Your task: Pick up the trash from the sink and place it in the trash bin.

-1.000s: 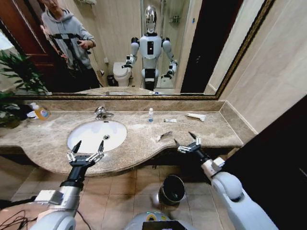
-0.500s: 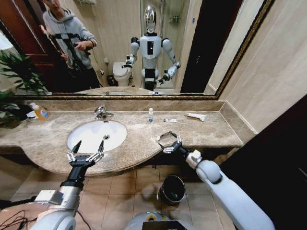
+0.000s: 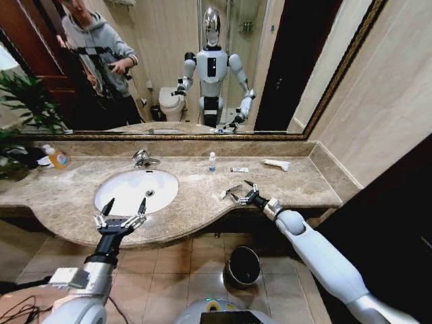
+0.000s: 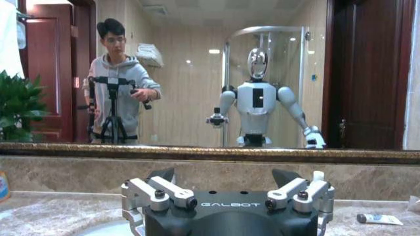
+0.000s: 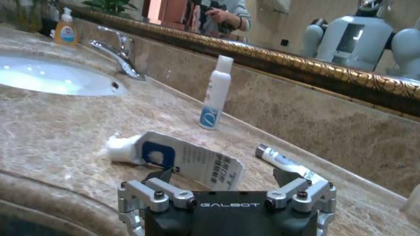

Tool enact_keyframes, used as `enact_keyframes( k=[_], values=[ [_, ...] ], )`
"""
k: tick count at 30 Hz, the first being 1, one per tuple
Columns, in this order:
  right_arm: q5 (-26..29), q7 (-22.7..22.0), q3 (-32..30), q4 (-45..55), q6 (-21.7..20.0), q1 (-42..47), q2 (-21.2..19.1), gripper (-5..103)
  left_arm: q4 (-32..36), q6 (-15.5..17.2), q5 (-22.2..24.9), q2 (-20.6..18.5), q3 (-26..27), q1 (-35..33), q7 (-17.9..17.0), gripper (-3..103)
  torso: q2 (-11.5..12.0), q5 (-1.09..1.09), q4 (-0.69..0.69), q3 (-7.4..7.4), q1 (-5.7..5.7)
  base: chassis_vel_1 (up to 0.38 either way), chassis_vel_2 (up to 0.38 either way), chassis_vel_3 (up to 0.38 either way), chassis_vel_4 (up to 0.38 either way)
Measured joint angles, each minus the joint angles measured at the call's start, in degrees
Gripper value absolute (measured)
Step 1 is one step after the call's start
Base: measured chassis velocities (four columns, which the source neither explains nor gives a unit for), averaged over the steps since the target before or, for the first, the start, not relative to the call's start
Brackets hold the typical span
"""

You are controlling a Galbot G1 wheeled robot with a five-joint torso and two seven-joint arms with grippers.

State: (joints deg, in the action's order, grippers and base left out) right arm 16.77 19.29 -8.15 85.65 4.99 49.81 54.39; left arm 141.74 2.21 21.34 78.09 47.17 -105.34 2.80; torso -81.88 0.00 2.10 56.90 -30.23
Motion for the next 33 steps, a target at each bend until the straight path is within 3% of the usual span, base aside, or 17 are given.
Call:
enact_keyframes(
  k=[2,5,7,18,20,21,24,29,33],
  values=[
    [0.08,0.16,0.23,-0.79,0.16,-0.80,0.37,103,0.00,0.00,0.00,0.00,0.00,0.00,0.00,100,0.00,0.01,0.00,0.00,0.00,0.000,0.000,0.000,0.000],
    [0.07,0.43,0.70,-1.83,0.39,-1.92,1.03,93,0.00,0.01,0.00,0.00,0.00,0.00,0.00,100,0.00,0.00,0.01,0.00,0.00,0.000,0.000,0.000,0.000],
    [-0.16,0.55,0.79,-2.26,0.71,-2.20,1.27,93,0.00,0.00,0.00,0.00,-0.01,0.00,0.00,100,0.00,0.00,0.01,0.00,0.00,0.000,0.000,0.000,0.000],
    [-0.79,1.06,0.79,-3.03,1.36,-2.05,1.46,46,0.00,0.00,0.00,0.00,0.00,0.00,0.00,100,0.00,0.00,0.01,0.00,0.00,0.000,0.000,0.000,0.000],
    [-0.79,1.06,0.69,-2.90,1.37,-1.86,1.41,46,0.00,0.00,0.00,0.00,0.00,0.00,0.00,100,0.00,0.00,0.01,0.00,0.00,0.000,0.000,0.000,0.000],
    [-0.78,1.03,0.56,-2.65,1.39,-1.57,1.37,35,0.00,0.00,0.00,0.00,0.00,0.00,0.00,100,0.00,0.00,0.01,0.00,0.00,0.000,0.000,0.000,0.000],
    [-0.77,1.01,0.37,-2.44,1.46,-1.16,1.32,29,0.00,0.00,0.00,0.00,0.00,0.00,0.00,100,0.00,0.00,0.01,0.00,0.00,0.000,0.000,0.000,0.000],
    [-0.68,0.89,-0.30,-2.16,1.69,-0.16,1.25,8,0.00,0.00,0.00,0.00,0.00,0.00,0.00,100,0.00,0.00,0.01,0.00,0.00,0.000,0.000,0.000,0.000],
    [-0.30,0.63,-0.79,-2.01,1.72,0.48,1.20,1,0.00,0.00,0.00,0.00,0.00,0.00,0.00,100,0.00,0.00,0.01,0.00,0.00,0.000,0.000,0.000,0.000]
  ],
)
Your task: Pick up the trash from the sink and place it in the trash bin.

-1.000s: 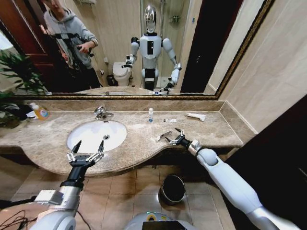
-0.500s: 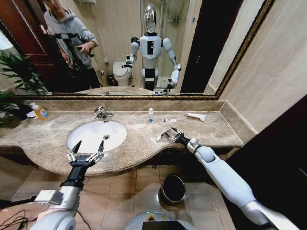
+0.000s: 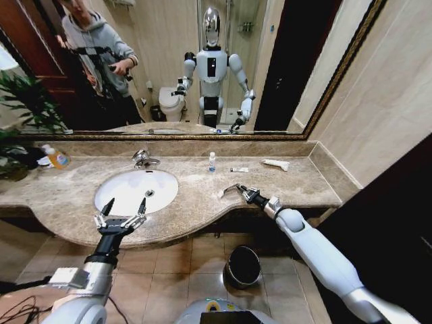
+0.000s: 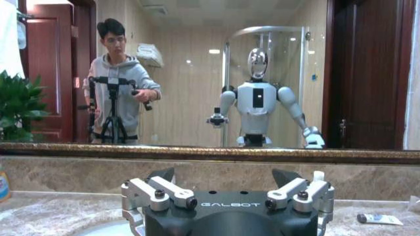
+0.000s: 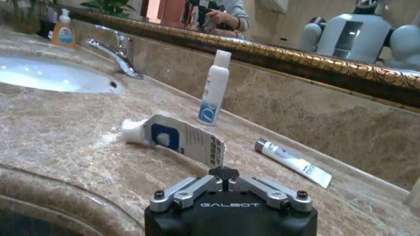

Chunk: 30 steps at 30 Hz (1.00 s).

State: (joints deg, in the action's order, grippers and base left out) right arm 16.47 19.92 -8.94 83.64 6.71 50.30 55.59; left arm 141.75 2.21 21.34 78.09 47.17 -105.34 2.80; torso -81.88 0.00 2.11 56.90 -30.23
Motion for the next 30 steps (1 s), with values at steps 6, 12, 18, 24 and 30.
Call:
enact_keyframes(
  k=[6,12,18,24,30],
  values=[
    [0.72,-0.46,-0.86,0.72,-0.01,1.18,-0.32,0,0.00,0.00,0.00,0.00,0.00,0.00,0.00,100,0.00,0.00,0.00,0.00,0.00,0.000,0.000,0.000,0.000],
    [5.69,-1.15,-4.19,2.27,0.47,4.49,-0.37,0,0.00,0.00,0.00,0.00,0.00,0.00,0.00,100,0.00,0.01,0.00,0.00,0.00,0.000,0.000,0.000,0.000],
    [8.66,-2.72,-11.08,5.98,2.19,9.68,-0.36,0,0.00,0.00,0.00,0.00,0.00,0.00,0.00,100,0.00,-0.02,0.00,0.00,0.00,0.000,0.000,0.000,0.000],
    [11.63,-6.81,-19.51,13.14,3.73,18.91,0.64,0,0.00,0.00,0.00,0.00,0.01,0.00,0.00,100,-0.01,-0.01,0.01,0.00,0.00,0.000,0.000,0.000,0.000],
    [12.18,-12.41,-27.16,16.64,8.76,29.31,4.16,0,0.00,0.00,0.00,0.00,0.00,0.00,0.00,100,-0.01,0.01,0.00,-0.01,0.00,0.000,0.000,0.000,0.000]
  ],
)
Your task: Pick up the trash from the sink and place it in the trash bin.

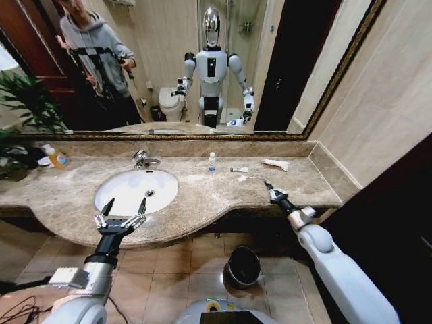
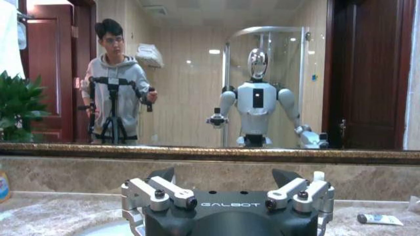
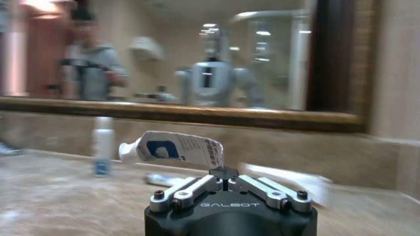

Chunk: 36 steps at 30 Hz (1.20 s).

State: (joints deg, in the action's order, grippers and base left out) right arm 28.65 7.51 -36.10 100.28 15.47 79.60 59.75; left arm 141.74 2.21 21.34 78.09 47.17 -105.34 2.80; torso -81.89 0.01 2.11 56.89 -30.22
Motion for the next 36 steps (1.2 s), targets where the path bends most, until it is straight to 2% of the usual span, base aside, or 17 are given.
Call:
enact_keyframes(
  k=[3,5,6,9,10,12,14,15,17,19,23,26,30,31,33,34,36],
  values=[
    [1.28,-1.11,-2.05,0.87,1.66,3.23,1.14,0,0.00,0.00,0.00,-0.01,0.00,0.00,0.00,100,0.00,-0.01,0.00,0.00,0.00,0.000,0.000,0.000,0.000],
    [3.72,-0.18,-4.67,0.52,7.47,8.77,2.56,0,0.00,0.00,0.00,-0.01,0.00,0.00,0.00,100,0.00,-0.03,-0.01,0.00,0.00,0.000,0.000,0.000,0.000],
    [3.72,-0.18,-4.67,0.52,7.47,8.77,2.56,0,0.00,0.00,0.00,-0.01,0.00,0.00,0.00,100,0.00,-0.03,-0.01,0.00,0.00,0.000,0.000,0.000,0.000],
    [4.28,-0.86,-3.61,-6.19,20.09,12.32,4.16,0,0.00,0.00,0.00,0.00,0.00,0.00,0.00,100,0.00,0.02,0.01,0.00,0.00,0.000,0.000,0.000,0.000],
    [4.28,-0.86,-3.61,-6.19,20.09,12.32,4.16,0,0.00,0.00,0.00,0.00,0.00,0.00,0.00,100,0.00,0.02,0.01,0.00,0.00,0.000,0.000,0.000,0.000],
    [3.52,-0.99,-2.39,-9.14,25.39,14.49,5.56,0,0.00,0.00,0.00,0.00,0.00,0.00,0.00,100,0.00,-0.01,0.01,0.00,0.00,0.000,0.000,0.000,0.000],
    [4.24,2.47,-1.45,-11.09,28.30,16.72,6.61,0,0.00,0.00,0.00,0.00,0.00,0.00,0.00,100,0.00,-0.01,-0.01,0.00,0.00,0.000,0.000,0.000,0.000],
    [4.24,2.47,-1.45,-11.09,28.30,16.72,6.61,0,0.00,0.00,0.00,0.00,0.00,0.00,0.00,100,0.00,-0.01,-0.01,0.00,0.00,0.000,0.000,0.000,0.000],
    [5.06,7.27,-1.05,-14.97,30.97,17.11,6.94,0,0.00,0.00,0.00,-0.01,0.00,0.00,0.00,100,0.00,-0.03,0.00,0.00,0.01,0.000,0.000,0.000,0.000],
    [5.58,11.57,-0.29,-21.16,32.22,16.15,6.98,0,0.00,0.00,0.00,-0.01,0.00,0.00,0.00,100,0.00,0.00,0.00,0.00,0.01,0.000,0.000,0.000,0.000],
    [5.01,13.98,0.91,-28.23,32.40,13.81,7.13,0,0.00,0.00,0.00,-0.01,0.00,0.00,0.00,100,0.01,-0.01,0.00,0.00,0.00,0.000,0.000,0.000,0.000],
    [1.29,14.75,2.02,-35.05,32.39,10.77,8.00,0,0.00,0.00,0.00,-0.01,0.00,0.00,0.00,100,0.01,0.01,0.00,0.01,0.00,0.000,0.000,0.000,0.000],
    [-9.12,14.41,3.78,-46.22,29.31,4.31,9.76,0,0.00,0.00,0.00,-0.01,0.00,0.00,0.00,100,0.01,0.00,0.00,0.01,0.00,0.000,0.000,0.000,0.000],
    [-9.12,14.41,3.78,-46.22,29.31,4.31,9.76,0,0.00,0.00,0.00,-0.01,0.00,0.00,0.00,100,0.01,0.00,0.00,0.01,0.00,0.000,0.000,0.000,0.000],
    [-16.09,13.66,4.46,-52.20,27.53,-0.04,11.16,0,0.00,0.00,0.00,0.00,0.00,0.00,0.00,100,0.01,-0.02,0.00,0.01,0.00,0.000,0.000,0.000,0.000],
    [-16.09,13.66,4.46,-52.20,27.53,-0.04,11.16,0,0.00,0.00,0.00,0.00,0.00,0.00,0.00,100,0.01,-0.02,0.00,0.01,0.00,0.000,0.000,0.000,0.000],
    [-22.25,13.07,4.60,-56.81,25.79,-4.11,12.81,0,0.00,0.00,0.00,-0.01,0.00,0.00,-0.01,100,0.01,-0.01,0.01,0.01,-0.01,0.000,0.000,0.000,0.000]
  ],
)
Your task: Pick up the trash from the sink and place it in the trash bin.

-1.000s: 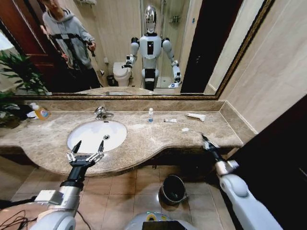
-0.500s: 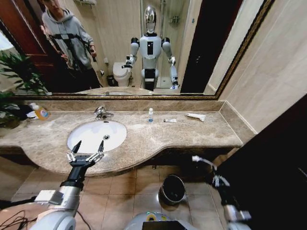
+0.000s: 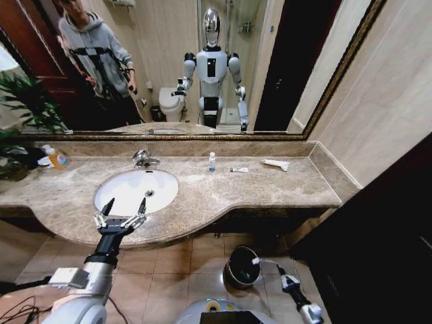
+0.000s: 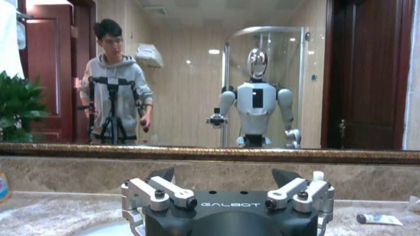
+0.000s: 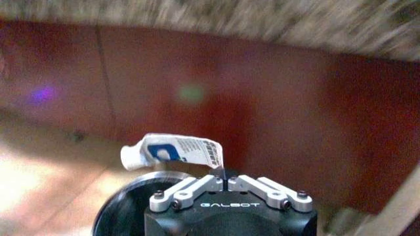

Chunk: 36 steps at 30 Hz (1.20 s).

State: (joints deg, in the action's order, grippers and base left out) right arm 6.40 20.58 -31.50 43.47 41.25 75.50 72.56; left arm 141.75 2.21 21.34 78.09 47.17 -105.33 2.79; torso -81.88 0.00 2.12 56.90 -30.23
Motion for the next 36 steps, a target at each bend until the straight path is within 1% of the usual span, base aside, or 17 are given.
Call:
enact_keyframes(
  k=[1,2,3,4,5,6,7,8,10,11,12,14,19,24,25,32,36],
  values=[
    [-2.93,-0.26,-0.01,-2.84,-0.64,-2.40,1.17,0,0.00,0.00,0.00,0.00,0.00,0.00,0.00,100,0.00,-0.05,0.00,0.00,0.00,0.000,0.000,0.000,0.000],
    [-2.93,-0.26,-0.01,-2.84,-0.64,-2.40,1.17,0,0.00,0.00,0.00,0.00,0.00,0.00,0.00,100,0.00,-0.05,0.00,0.00,0.00,0.000,0.000,0.000,0.000],
    [-4.19,-0.50,-0.01,-4.22,-0.81,-3.53,1.74,0,0.00,0.00,0.00,0.00,0.00,0.00,0.00,100,0.00,-0.01,-0.01,0.00,0.00,0.000,0.000,0.000,0.000],
    [-7.79,-1.45,-0.20,-7.94,-1.00,-6.78,3.23,0,0.00,0.00,0.00,0.00,0.00,0.00,0.00,100,0.00,0.03,-0.01,0.00,0.00,0.000,0.000,0.000,0.000],
    [-9.91,-2.02,-0.45,-10.25,-0.99,-8.56,4.02,0,0.00,0.00,0.00,0.00,0.00,0.00,0.00,100,0.00,-0.01,0.01,0.00,0.00,0.000,0.000,0.000,0.000],
    [-9.91,-2.02,-0.45,-10.25,-0.99,-8.56,4.02,0,0.00,0.00,0.00,0.00,0.00,0.00,0.00,100,0.00,-0.01,0.01,0.00,0.00,0.000,0.000,0.000,0.000],
    [-12.43,-2.69,-0.80,-12.95,-0.98,-10.49,4.93,0,0.00,0.00,0.00,0.00,0.00,0.00,0.00,100,0.00,-0.04,0.01,0.00,0.00,0.000,0.000,0.000,0.000],
    [-14.72,-3.24,-1.07,-15.29,-1.71,-12.25,5.91,0,0.00,0.00,0.00,0.00,0.00,0.00,0.00,100,0.00,0.01,0.00,0.00,0.00,0.000,0.000,0.000,0.000],
    [-15.69,-3.81,-1.12,-15.96,-3.95,-13.25,6.92,0,0.00,0.00,0.00,0.00,0.00,0.00,0.00,100,0.00,0.00,0.00,0.00,-0.01,0.000,0.000,0.000,0.000],
    [-15.69,-3.81,-1.12,-15.96,-3.95,-13.25,6.92,0,0.00,0.00,0.00,0.00,0.00,0.00,0.00,100,0.00,0.00,0.00,0.00,-0.01,0.000,0.000,0.000,0.000],
    [-16.24,-4.33,-1.13,-15.96,-5.42,-13.56,7.56,0,-0.01,0.00,0.00,0.00,0.00,0.00,0.01,100,0.00,-0.05,-0.01,0.00,0.00,0.000,0.000,0.000,0.000],
    [-16.93,-4.62,-1.12,-16.02,-6.30,-13.81,8.01,0,0.00,0.00,0.00,0.00,0.00,0.00,0.00,100,0.00,0.00,-0.01,0.00,0.00,0.000,0.000,0.000,0.000],
    [-22.31,-6.17,-1.32,-16.98,-9.36,-14.84,8.92,0,0.00,0.00,0.00,0.00,0.00,0.00,0.00,100,0.00,0.01,-0.01,0.00,0.00,0.000,0.000,0.000,0.000],
    [-24.54,-8.53,-1.44,-17.36,-11.15,-15.50,8.89,0,0.00,0.00,0.00,0.00,0.00,0.00,0.00,100,0.00,0.00,-0.01,0.00,0.00,0.000,0.000,0.000,0.000],
    [-24.54,-8.53,-1.44,-17.36,-11.15,-15.50,8.89,0,0.00,0.00,0.00,0.00,0.00,0.00,0.00,100,0.00,0.00,-0.01,0.00,0.00,0.000,0.000,0.000,0.000],
    [-24.86,-13.44,-1.45,-17.47,-13.86,-16.17,8.73,0,0.00,0.00,0.00,0.00,0.00,0.00,0.00,100,0.00,0.00,-0.01,0.00,0.00,0.000,0.000,0.000,0.000],
    [-24.85,-13.81,-1.44,-17.55,-14.43,-16.34,8.47,0,0.00,0.00,0.00,0.00,0.00,0.00,0.00,100,0.00,0.00,-0.01,0.00,0.00,0.000,0.000,0.000,0.000]
  ],
)
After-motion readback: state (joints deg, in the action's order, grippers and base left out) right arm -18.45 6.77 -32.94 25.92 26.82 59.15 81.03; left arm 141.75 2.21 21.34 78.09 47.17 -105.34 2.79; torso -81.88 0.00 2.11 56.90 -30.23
